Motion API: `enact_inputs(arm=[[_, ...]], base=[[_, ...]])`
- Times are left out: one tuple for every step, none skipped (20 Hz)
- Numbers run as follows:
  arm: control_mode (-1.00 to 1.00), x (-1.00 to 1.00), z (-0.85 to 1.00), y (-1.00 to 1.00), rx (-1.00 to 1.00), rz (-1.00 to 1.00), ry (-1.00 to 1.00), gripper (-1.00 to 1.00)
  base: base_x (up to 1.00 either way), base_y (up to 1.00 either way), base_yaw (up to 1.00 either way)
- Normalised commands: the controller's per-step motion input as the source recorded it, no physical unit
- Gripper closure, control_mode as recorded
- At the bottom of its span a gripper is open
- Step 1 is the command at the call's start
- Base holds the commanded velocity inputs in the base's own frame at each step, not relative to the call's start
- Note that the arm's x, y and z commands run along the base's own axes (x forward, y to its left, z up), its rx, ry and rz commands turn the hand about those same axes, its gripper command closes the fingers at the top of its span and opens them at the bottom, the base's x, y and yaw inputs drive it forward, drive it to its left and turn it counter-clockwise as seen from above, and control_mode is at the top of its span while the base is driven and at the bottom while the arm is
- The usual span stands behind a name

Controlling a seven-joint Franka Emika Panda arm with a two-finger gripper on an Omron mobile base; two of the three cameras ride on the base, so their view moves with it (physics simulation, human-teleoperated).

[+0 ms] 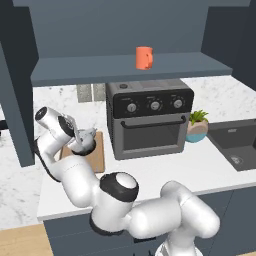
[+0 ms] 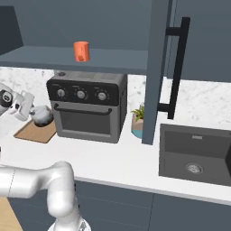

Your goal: Pick the kettle from the counter and place it on the tray. Then pick the mug from the cabinet and place it on the tray. Then close the cabinet doors.

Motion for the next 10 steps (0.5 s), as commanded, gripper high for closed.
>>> enact_inputs(arm=[[-1.00, 0.27, -0.16, 0.00, 0.09, 0.00, 0.00, 1.00], [-1.00, 0.32, -0.13, 0.00, 0.10, 0.00, 0.01, 1.00], [-1.00, 0.32, -0.16, -0.02, 0.11, 0.00, 0.00, 1.00], [-1.00, 0.32, -0.16, -0.03, 0.11, 0.00, 0.00, 1.00], [-1.00, 0.31, -0.17, -0.05, 0.11, 0.00, 0.00, 1.00], [-1.00, 0.33, -0.16, -0.02, 0.10, 0.00, 0.00, 1.00], [-1.00, 0.32, -0.14, -0.01, 0.09, 0.00, 0.00, 1.00], [-1.00, 0.32, -0.16, -0.01, 0.09, 0.00, 0.00, 1.00], [-1.00, 0.29, -0.18, -0.03, 0.08, 0.00, 0.00, 1.00], [-1.00, 0.31, -0.19, 0.00, 0.06, 0.00, 0.01, 1.00]], base=[[0.00, 0.00, 0.00], [0.00, 0.00, 0.00], [0.00, 0.00, 0.00], [0.00, 0.00, 0.00], [0.00, 0.00, 0.00], [0.00, 0.00, 0.00], [0.00, 0.00, 0.00], [0.00, 0.00, 0.00], [0.00, 0.00, 0.00], [0.00, 0.00, 0.00]])
